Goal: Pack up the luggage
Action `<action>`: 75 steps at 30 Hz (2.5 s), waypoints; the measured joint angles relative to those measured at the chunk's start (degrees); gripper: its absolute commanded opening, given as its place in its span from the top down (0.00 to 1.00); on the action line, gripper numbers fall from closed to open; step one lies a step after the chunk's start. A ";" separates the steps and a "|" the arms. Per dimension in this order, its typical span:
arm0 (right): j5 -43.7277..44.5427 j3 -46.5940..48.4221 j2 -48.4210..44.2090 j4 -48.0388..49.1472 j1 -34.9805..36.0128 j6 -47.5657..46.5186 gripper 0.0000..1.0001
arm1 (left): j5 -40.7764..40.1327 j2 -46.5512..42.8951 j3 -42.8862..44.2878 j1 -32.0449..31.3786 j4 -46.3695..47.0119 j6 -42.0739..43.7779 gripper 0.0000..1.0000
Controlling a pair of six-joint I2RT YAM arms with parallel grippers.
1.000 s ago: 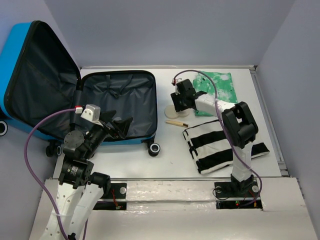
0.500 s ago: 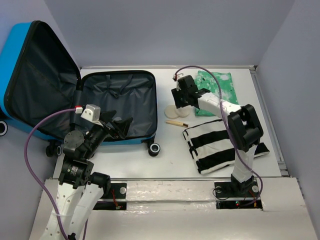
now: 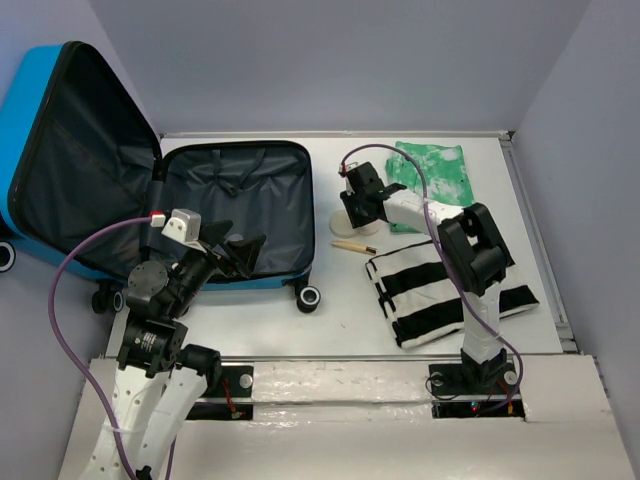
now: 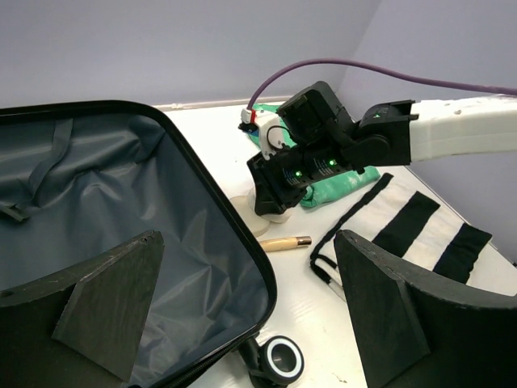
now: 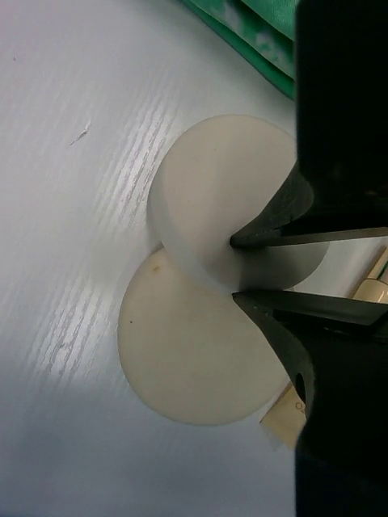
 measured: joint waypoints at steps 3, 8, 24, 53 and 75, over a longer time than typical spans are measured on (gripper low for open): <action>1.42 0.61 0.85 -0.11 0.00 -0.22 0.87 | 0.00 0.00 0.00 0.00 0.00 0.00 0.01; 3.56 1.05 0.81 -0.28 0.22 0.11 0.93 | 0.00 0.00 0.00 0.00 0.00 0.00 0.01; 3.91 3.52 -16.20 1.84 11.47 0.20 0.90 | -0.04 0.00 0.00 0.00 0.00 0.00 0.01; -2.54 -14.69 -8.50 10.84 -2.67 13.60 0.42 | -0.37 -0.72 0.00 -0.02 0.00 -0.02 0.01; -7.23 -20.37 -25.75 22.36 -2.73 16.48 0.93 | -0.20 -0.72 0.00 -0.04 0.00 -0.02 0.01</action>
